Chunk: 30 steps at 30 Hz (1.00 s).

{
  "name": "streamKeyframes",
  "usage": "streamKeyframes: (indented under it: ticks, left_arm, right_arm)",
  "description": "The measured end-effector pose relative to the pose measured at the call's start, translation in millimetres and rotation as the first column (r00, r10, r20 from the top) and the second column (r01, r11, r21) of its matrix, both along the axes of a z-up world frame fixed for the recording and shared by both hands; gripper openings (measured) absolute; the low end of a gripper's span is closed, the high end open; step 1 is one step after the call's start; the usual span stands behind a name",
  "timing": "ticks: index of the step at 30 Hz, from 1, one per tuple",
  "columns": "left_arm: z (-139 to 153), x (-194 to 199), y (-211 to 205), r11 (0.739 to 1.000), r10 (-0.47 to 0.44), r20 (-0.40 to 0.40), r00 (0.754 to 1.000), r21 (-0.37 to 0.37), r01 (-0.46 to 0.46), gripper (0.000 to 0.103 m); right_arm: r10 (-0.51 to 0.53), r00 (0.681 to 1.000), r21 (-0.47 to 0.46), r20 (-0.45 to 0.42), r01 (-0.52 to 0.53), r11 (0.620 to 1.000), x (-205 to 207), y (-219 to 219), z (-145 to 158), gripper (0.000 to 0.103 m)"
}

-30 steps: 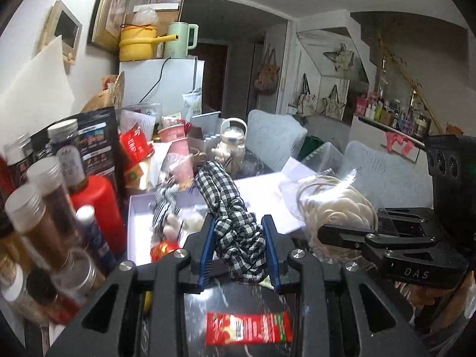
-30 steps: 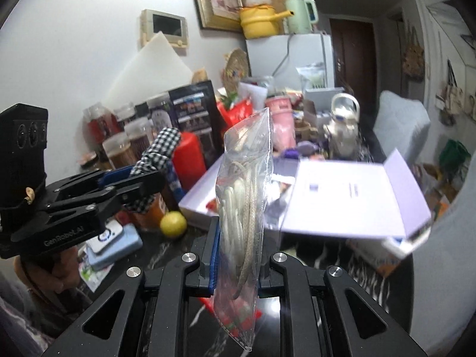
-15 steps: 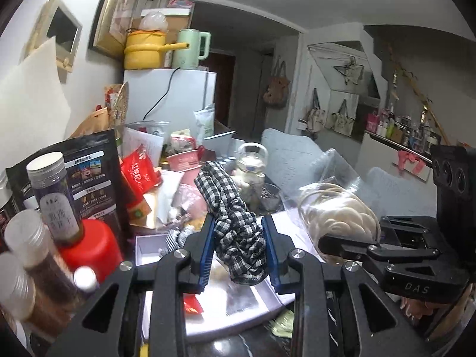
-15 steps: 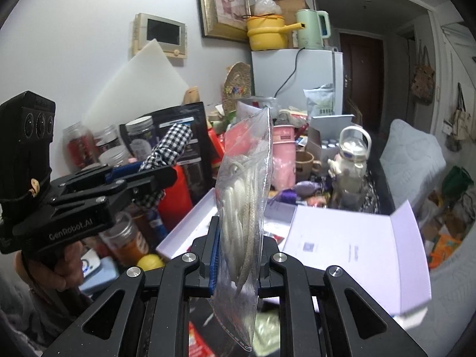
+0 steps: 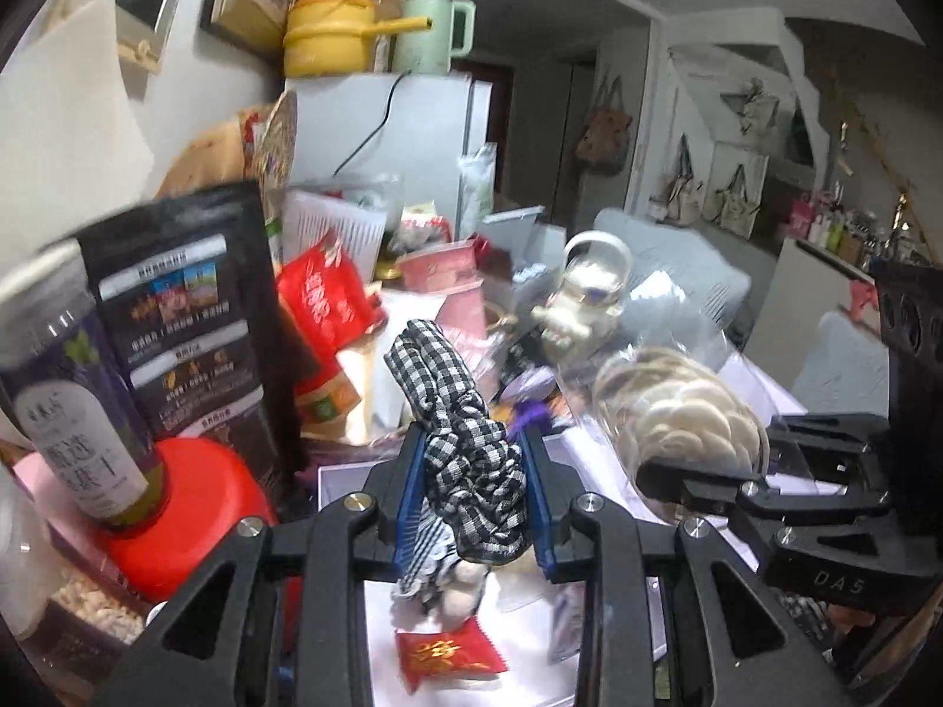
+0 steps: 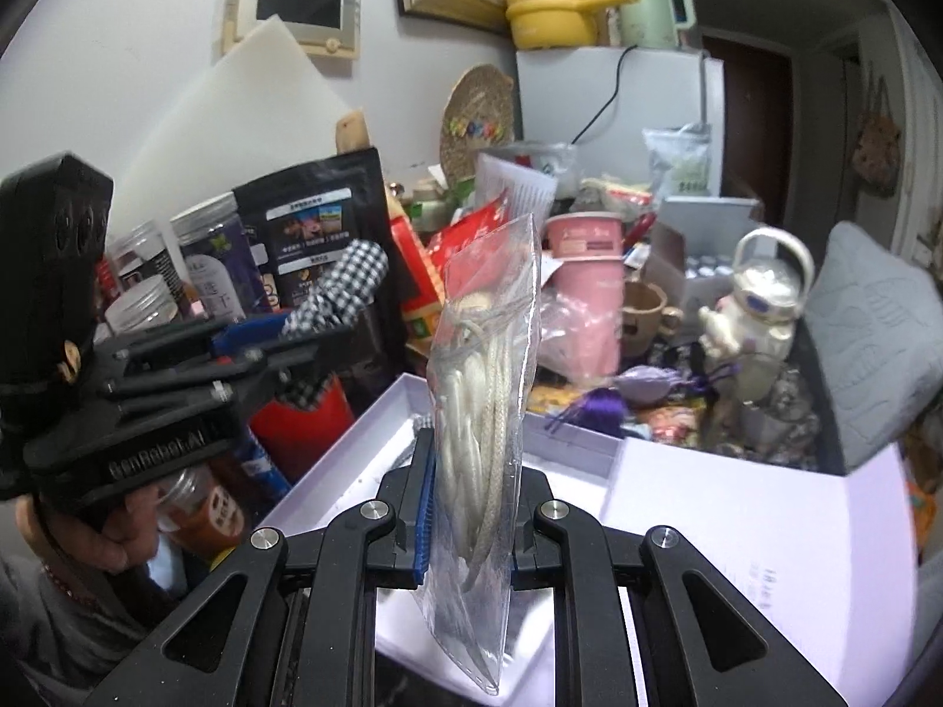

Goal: Organize soft objects
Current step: 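Carry the cord bag with the right gripper while the left gripper carries the scrunchie over the box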

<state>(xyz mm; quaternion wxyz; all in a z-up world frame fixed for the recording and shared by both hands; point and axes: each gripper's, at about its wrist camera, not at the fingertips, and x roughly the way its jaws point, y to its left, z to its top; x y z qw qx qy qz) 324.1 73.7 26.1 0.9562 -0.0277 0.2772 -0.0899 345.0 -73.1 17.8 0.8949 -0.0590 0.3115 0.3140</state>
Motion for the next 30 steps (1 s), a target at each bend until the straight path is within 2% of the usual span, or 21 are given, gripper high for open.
streamKeyframes:
  ticks: [11, 16, 20, 30]
  left_arm:
    - [-43.2, 33.5, 0.1, 1.0, 0.018, -0.137, 0.99, 0.027, -0.014, 0.03]
    - [-60.6, 44.2, -4.0, 0.999, 0.016, -0.189, 0.982, 0.037, -0.009, 0.03]
    - [-73.9, 51.8, -5.4, 0.999, 0.026, -0.231, 0.973, 0.045, -0.016, 0.03]
    - [-93.0, 64.0, -1.2, 0.998, 0.046, -0.28, 0.959, 0.057, -0.031, 0.03]
  right_arm:
    - [0.02, 0.998, 0.015, -0.062, -0.019, 1.0, 30.5, 20.6, -26.3, 0.017]
    - [0.011, 0.992, -0.013, -0.127, -0.013, 1.0, 42.2, 18.9, -46.9, 0.017]
    - [0.017, 0.983, 0.002, -0.183, -0.017, 1.0, 52.2, 13.7, -59.8, 0.017]
    - [-0.002, 0.968, -0.056, -0.25, -0.012, 0.998, 65.3, 15.6, -88.0, 0.017]
